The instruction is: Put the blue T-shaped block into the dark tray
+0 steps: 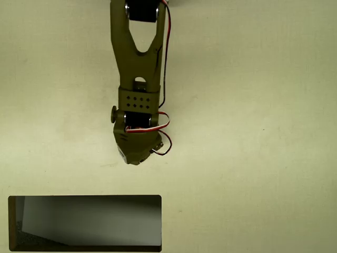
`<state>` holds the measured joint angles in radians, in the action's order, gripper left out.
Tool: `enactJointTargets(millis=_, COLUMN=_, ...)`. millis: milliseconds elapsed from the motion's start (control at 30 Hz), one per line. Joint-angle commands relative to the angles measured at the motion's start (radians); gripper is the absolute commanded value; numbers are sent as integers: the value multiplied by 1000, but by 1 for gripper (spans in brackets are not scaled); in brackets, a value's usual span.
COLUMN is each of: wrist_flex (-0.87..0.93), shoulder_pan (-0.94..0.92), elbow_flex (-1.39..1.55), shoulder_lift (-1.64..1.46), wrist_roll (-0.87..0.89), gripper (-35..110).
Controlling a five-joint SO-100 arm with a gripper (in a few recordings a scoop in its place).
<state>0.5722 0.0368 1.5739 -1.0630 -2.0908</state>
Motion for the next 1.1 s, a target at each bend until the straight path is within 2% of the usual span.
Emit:
enactJointTargets(millis=0, wrist_flex=176, shoulder_pan=100, elbow_flex=8, shoulder_lift=-138, wrist_roll=192, gripper=0)
enactJointTargets(millis=133, wrist_flex=572, shoulder_pan=158, elbow_flex=-63, shoulder_lift=-330, wrist_roll=477, gripper=0)
enactJointTargets(millis=233, wrist_flex=873, shoulder_pan=115, elbow_flex=-31, shoulder_lift=-431, wrist_roll=491, gripper=0)
enactJointTargets(millis=300, wrist_flex=954, shoulder_pan=37, elbow_flex=41, shoulder_lift=-456, wrist_roll=426, gripper=0)
enactJointTargets(millis=367, wrist_flex=896, shoulder_pan=-49, elbow_flex=130, shoulder_lift=-454, wrist_roll=357, gripper=0)
enactJointTargets(millis=467, wrist_flex=701, shoulder_pan=-146, elbow_flex=219, shoulder_lift=-414, wrist_roll=275, gripper=0)
enactJointTargets(millis=600, wrist_flex=565, shoulder_pan=-184, elbow_flex=193, shoulder_lift=-330, wrist_roll=219, gripper=0)
enactJointTargets(millis=1067, wrist_flex=460, shoulder_pan=-138, elbow_flex=-107, shoulder_lift=-67, wrist_roll=245, gripper=0)
